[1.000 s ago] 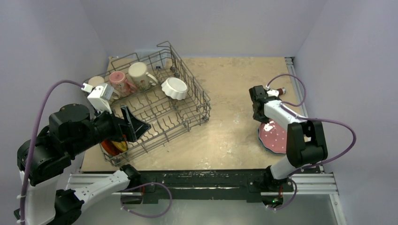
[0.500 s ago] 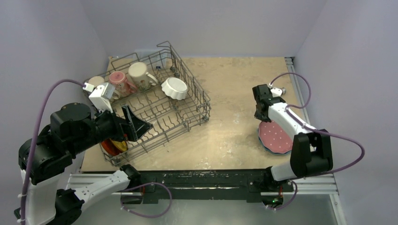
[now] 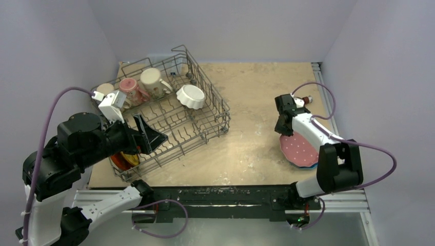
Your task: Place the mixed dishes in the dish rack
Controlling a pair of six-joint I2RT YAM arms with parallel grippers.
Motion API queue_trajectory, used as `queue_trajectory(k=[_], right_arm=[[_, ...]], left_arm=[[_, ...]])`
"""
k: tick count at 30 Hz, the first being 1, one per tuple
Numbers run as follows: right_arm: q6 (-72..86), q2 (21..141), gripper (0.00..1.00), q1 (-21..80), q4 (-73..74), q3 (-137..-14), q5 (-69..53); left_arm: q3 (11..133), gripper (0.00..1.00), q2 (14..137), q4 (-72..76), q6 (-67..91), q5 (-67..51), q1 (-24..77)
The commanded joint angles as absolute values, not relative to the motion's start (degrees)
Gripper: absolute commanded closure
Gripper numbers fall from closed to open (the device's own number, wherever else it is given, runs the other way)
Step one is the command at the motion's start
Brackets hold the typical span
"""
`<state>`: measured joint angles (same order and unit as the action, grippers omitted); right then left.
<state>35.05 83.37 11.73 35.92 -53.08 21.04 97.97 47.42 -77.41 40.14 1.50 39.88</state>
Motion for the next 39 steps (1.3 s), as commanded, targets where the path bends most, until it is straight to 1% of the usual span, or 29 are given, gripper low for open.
queue_trajectory(k=[1, 7, 11, 18, 23, 28, 31, 36, 39], right_arm=[[34.6, 82.7, 0.74, 12.2, 35.0, -52.6, 20.8], [35.0, 81.3, 0.66, 13.7, 37.9, -52.6, 21.9], [36.2, 80.6, 0.58, 16.2, 40.5, -52.4, 26.3], [39.0, 85.9, 0.45, 20.0, 46.1, -54.8, 34.8], [40.0, 89.1, 0.44, 21.6, 47.0, -57.1, 37.8], [42.8, 93.8, 0.46, 24.0, 49.5, -59.4, 41.6], [45.1, 96.2, 0.46, 26.0, 51.3, -60.6, 43.9], [48.0, 98.4, 0.46, 26.6, 53.2, -61.2, 46.0], [48.1, 99.3, 0.49, 26.8, 53.3, -61.5, 47.1]], left_arm=[[97.7, 0.09, 46.7, -76.1, 41.7, 1.0, 39.9], [97.8, 0.09, 46.3, -76.5, 42.1, 1.4, 40.0], [97.9, 0.09, 46.4, -76.4, 42.2, 1.3, 39.9], [98.1, 0.09, 46.9, -76.2, 42.1, 0.6, 39.9], [97.9, 0.1, 46.6, -76.3, 42.3, 0.6, 39.9], [97.5, 0.1, 45.8, -76.8, 42.3, 1.1, 39.9], [97.7, 0.09, 45.6, -77.2, 42.1, 1.5, 39.9], [98.1, 0.09, 45.1, -78.1, 41.8, 2.4, 39.9], [98.3, 0.09, 45.0, -78.6, 41.5, 2.9, 40.0]])
